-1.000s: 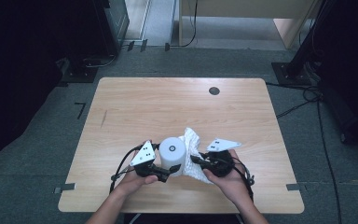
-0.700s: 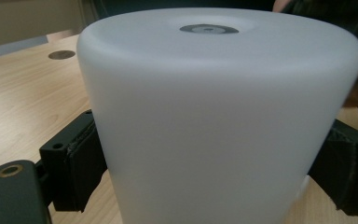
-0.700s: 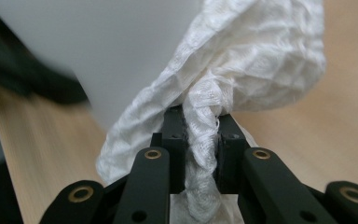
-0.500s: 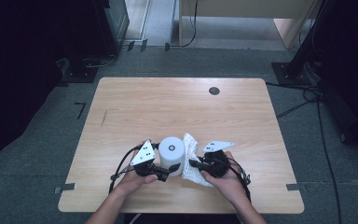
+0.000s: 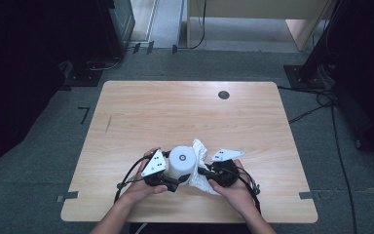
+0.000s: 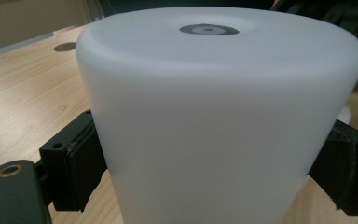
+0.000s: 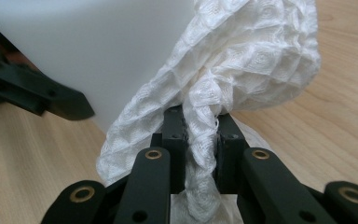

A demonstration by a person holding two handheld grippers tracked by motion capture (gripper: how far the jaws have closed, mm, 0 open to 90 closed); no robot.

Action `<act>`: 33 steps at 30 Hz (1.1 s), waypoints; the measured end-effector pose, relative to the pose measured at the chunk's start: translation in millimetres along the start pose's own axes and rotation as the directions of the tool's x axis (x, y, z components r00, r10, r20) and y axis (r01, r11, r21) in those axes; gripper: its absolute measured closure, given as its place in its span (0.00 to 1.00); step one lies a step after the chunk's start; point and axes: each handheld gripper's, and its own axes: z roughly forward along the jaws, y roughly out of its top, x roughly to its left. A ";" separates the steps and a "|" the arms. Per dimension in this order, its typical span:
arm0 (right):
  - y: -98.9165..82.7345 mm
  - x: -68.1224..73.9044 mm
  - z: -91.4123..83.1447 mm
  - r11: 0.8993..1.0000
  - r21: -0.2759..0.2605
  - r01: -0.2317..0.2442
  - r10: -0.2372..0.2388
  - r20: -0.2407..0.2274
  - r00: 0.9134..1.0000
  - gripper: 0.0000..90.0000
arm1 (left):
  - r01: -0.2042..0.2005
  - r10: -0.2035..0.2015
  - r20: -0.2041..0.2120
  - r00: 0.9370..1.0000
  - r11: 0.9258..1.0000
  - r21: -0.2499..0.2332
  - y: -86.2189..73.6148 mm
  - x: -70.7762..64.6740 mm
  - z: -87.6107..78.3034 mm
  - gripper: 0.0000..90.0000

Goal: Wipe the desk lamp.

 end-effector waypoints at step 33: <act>4.1 -15.5 -18.6 0.998 -0.054 -0.024 0.026 0.028 0.999 0.87 | 0.108 -0.116 -0.167 0.979 0.993 -0.052 5.1 -14.8 0.9 0.09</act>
